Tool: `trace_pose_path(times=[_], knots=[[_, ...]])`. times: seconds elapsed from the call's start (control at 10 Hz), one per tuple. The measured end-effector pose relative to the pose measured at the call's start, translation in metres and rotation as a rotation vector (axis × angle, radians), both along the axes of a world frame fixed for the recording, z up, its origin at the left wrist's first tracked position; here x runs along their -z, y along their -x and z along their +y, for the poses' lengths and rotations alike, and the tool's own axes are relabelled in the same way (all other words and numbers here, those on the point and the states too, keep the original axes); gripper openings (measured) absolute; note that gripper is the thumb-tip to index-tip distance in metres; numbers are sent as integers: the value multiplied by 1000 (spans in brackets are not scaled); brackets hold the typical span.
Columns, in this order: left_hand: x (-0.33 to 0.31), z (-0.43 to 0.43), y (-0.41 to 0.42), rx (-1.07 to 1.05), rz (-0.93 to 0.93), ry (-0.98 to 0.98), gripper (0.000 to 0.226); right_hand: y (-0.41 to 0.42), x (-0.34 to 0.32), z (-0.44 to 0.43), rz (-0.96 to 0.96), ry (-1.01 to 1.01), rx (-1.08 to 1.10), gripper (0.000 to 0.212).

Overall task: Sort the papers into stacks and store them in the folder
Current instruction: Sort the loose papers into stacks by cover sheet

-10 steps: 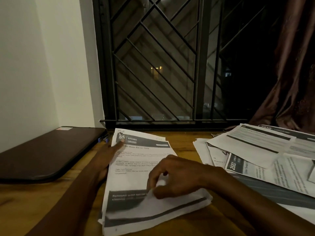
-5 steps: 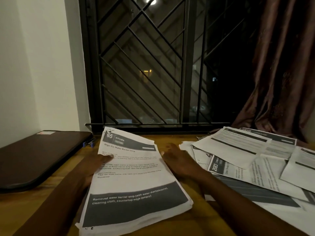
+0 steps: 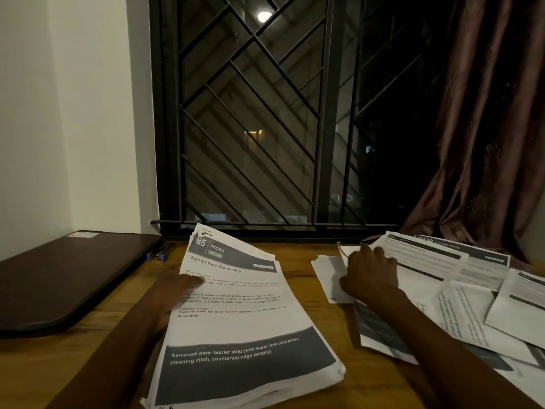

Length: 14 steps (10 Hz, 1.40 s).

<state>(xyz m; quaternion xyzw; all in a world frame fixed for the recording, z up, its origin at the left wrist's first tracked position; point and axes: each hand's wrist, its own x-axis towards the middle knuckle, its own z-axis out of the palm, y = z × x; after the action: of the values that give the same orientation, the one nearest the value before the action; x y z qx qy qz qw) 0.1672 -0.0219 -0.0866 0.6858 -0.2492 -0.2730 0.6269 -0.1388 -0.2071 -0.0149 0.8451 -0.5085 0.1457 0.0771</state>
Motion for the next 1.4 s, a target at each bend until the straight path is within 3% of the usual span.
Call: trace_pose_path(times=[0.1, 0.2, 0.4, 0.5, 0.6, 0.7, 0.8, 0.9, 1.0, 1.1, 1.2, 1.4], knots=[[-22, 7, 18, 35, 22, -39, 26, -24, -25, 36, -287, -169, -296, 32], [-35, 7, 35, 33, 30, -17, 21, -65, -31, 90, -247, -305, -578, 21], [-39, 7, 58, -46, 9, 186, 30, -130, 13, 141, -343, -362, -743, 21], [-33, 11, 54, -6, -54, 96, 14, -129, 17, 134, -455, -426, -796, 27], [-32, 12, 40, -35, -44, 66, 10, -112, 10, 85, -640, -498, -664, 30], [-32, 12, 32, -30, 1, 26, 21, -91, 11, 38, -748, -463, -351, 54], [-40, 15, 46, -32, 42, 25, 14, -91, 27, 29, -689, -694, -235, 68], [-41, 15, 49, -30, -47, -13, 12, -101, 34, 39, -819, -846, -267, 49], [-38, 17, 49, -40, -78, -68, 18, -88, 28, 29, -679, -718, -288, 45], [-38, 16, 52, -32, -75, -87, 17, -50, 28, 4, -366, -388, -241, 73], [-42, 15, 54, -13, -61, -75, 7, -18, 27, -15, -203, -413, -154, 86], [-40, 14, 51, 6, -51, -76, 5, -1, 29, -30, -202, -335, -79, 66]])
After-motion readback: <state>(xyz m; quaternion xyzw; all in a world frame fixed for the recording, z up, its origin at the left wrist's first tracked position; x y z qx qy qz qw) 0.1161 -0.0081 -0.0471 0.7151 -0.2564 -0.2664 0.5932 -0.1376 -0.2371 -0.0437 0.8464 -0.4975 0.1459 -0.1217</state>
